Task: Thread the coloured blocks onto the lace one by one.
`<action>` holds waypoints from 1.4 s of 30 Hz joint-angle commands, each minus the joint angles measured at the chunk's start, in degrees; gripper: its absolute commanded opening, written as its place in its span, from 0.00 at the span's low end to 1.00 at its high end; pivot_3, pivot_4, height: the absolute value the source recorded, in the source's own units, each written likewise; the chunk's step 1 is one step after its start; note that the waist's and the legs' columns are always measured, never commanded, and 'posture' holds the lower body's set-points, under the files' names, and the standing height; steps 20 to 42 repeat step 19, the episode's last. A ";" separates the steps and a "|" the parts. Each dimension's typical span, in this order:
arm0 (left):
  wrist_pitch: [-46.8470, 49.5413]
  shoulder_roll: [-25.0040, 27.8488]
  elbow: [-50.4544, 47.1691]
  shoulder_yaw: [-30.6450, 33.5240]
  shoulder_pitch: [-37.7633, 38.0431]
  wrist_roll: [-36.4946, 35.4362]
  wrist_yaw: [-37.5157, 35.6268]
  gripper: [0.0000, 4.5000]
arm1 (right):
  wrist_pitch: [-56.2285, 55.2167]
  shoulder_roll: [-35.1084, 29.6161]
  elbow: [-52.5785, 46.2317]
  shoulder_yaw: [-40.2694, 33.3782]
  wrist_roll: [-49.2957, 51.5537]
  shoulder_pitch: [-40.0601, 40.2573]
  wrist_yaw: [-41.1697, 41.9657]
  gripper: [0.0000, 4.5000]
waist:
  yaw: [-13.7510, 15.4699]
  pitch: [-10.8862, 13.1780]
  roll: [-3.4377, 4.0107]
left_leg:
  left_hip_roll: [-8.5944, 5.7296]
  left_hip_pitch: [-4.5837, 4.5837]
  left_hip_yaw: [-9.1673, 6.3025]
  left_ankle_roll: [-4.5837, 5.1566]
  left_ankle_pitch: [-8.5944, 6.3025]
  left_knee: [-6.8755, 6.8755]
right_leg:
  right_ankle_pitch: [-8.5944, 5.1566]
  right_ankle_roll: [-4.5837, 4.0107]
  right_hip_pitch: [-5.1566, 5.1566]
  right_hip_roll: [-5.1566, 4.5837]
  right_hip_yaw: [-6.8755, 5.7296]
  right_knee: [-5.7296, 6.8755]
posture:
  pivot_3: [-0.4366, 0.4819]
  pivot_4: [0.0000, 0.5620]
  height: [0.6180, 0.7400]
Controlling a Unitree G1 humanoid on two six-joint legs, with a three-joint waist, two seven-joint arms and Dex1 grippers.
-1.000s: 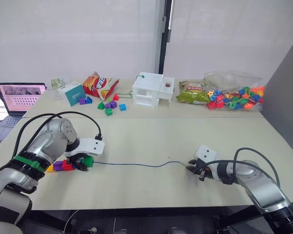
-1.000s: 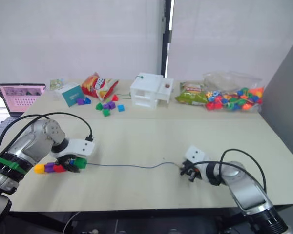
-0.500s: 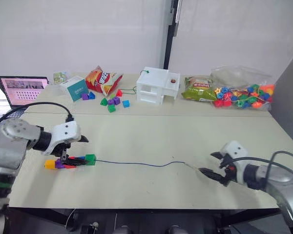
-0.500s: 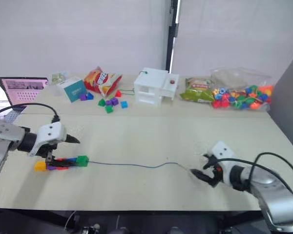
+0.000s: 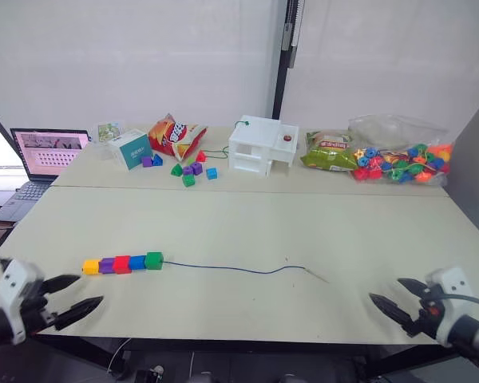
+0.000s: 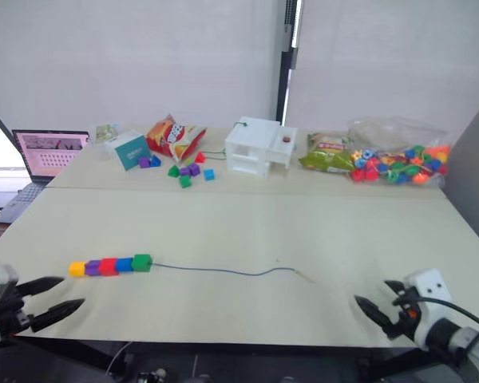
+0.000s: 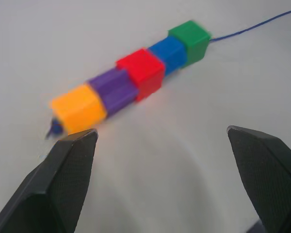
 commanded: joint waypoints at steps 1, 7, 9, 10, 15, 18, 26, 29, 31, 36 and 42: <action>-2.70 0.62 3.69 1.69 0.11 -1.31 1.02 1.00 | -6.00 -0.35 2.98 -1.08 -0.76 0.94 1.54 0.99 | -0.06 -0.01 -0.02 | 0.00 -0.02 0.00 0.00 0.00 0.00 | 0.01 0.00 -0.01 -0.01 0.01 0.00 | 0.48 0.27 1.00; -3.34 0.22 4.66 1.06 1.35 -2.61 2.20 1.00 | -9.44 -1.08 6.39 -0.08 -0.71 -0.11 1.72 0.99 | -0.29 -0.02 -0.03 | 0.03 -0.04 0.02 -0.44 -0.25 -0.08 | 0.01 -0.03 -0.06 -0.15 0.15 -0.01 | 0.48 0.27 1.00; -3.56 0.19 4.56 0.71 1.75 -2.83 2.21 1.00 | -9.64 -1.27 6.73 0.19 -0.63 -0.44 1.66 0.99 | -0.31 -0.02 -0.03 | 0.03 -0.03 0.03 -0.44 -0.25 -0.16 | 0.01 -0.03 -0.10 -0.17 0.18 -0.01 | 0.48 0.27 1.00; -3.95 0.18 4.55 0.58 1.85 -2.81 2.44 1.00 | -9.68 -1.35 6.87 0.29 -0.54 -0.54 1.71 0.99 | -0.29 -0.02 -0.03 | 0.02 -0.04 0.05 -0.44 -0.25 -0.22 | 0.02 -0.04 -0.14 -0.19 0.19 -0.01 | 0.48 0.27 1.00; -3.47 -0.02 3.45 0.04 1.92 -3.72 3.68 1.00 | -9.85 -1.67 7.52 0.53 -0.19 -0.98 2.13 0.99 | -0.25 -0.02 -0.03 | 0.00 -0.06 0.06 -0.45 -0.26 -0.38 | 0.02 -0.05 -0.26 -0.24 0.18 -0.01 | 0.48 0.27 1.00; -4.35 0.05 3.06 -0.71 2.33 -3.37 4.21 1.00 | -9.97 -1.86 7.65 0.54 -0.09 -1.21 2.12 0.99 | -0.29 -0.02 -0.03 | 0.00 -0.06 0.07 -0.45 -0.26 -0.43 | 0.03 -0.05 -0.27 -0.27 0.18 -0.01 | 0.48 0.27 1.00; -4.91 0.11 3.10 -0.90 2.43 -3.07 4.37 1.00 | -9.99 -1.86 7.65 0.53 -0.08 -1.26 2.08 0.99 | -0.29 -0.02 -0.03 | 0.00 -0.06 0.09 -0.45 -0.26 -0.44 | 0.03 -0.05 -0.27 -0.28 0.18 -0.01 | 0.48 0.27 1.00; -4.91 0.11 3.10 -0.90 2.43 -3.07 4.37 1.00 | -9.99 -1.86 7.65 0.53 -0.08 -1.26 2.08 0.99 | -0.29 -0.02 -0.03 | 0.00 -0.06 0.09 -0.45 -0.26 -0.44 | 0.03 -0.05 -0.27 -0.28 0.18 -0.01 | 0.48 0.27 1.00; -4.91 0.11 3.10 -0.90 2.43 -3.07 4.37 1.00 | -9.99 -1.86 7.65 0.53 -0.08 -1.26 2.08 0.99 | -0.29 -0.02 -0.03 | 0.00 -0.06 0.09 -0.45 -0.26 -0.44 | 0.03 -0.05 -0.27 -0.28 0.18 -0.01 | 0.48 0.27 1.00; -4.91 0.11 3.10 -0.90 2.43 -3.07 4.37 1.00 | -9.99 -1.86 7.65 0.53 -0.08 -1.26 2.08 0.99 | -0.29 -0.02 -0.03 | 0.00 -0.06 0.09 -0.45 -0.26 -0.44 | 0.03 -0.05 -0.27 -0.28 0.18 -0.01 | 0.48 0.27 1.00; -4.91 0.11 3.10 -0.90 2.43 -3.07 4.37 1.00 | -9.99 -1.86 7.65 0.53 -0.08 -1.26 2.08 0.99 | -0.29 -0.02 -0.03 | 0.00 -0.06 0.09 -0.45 -0.26 -0.44 | 0.03 -0.05 -0.27 -0.28 0.18 -0.01 | 0.48 0.27 1.00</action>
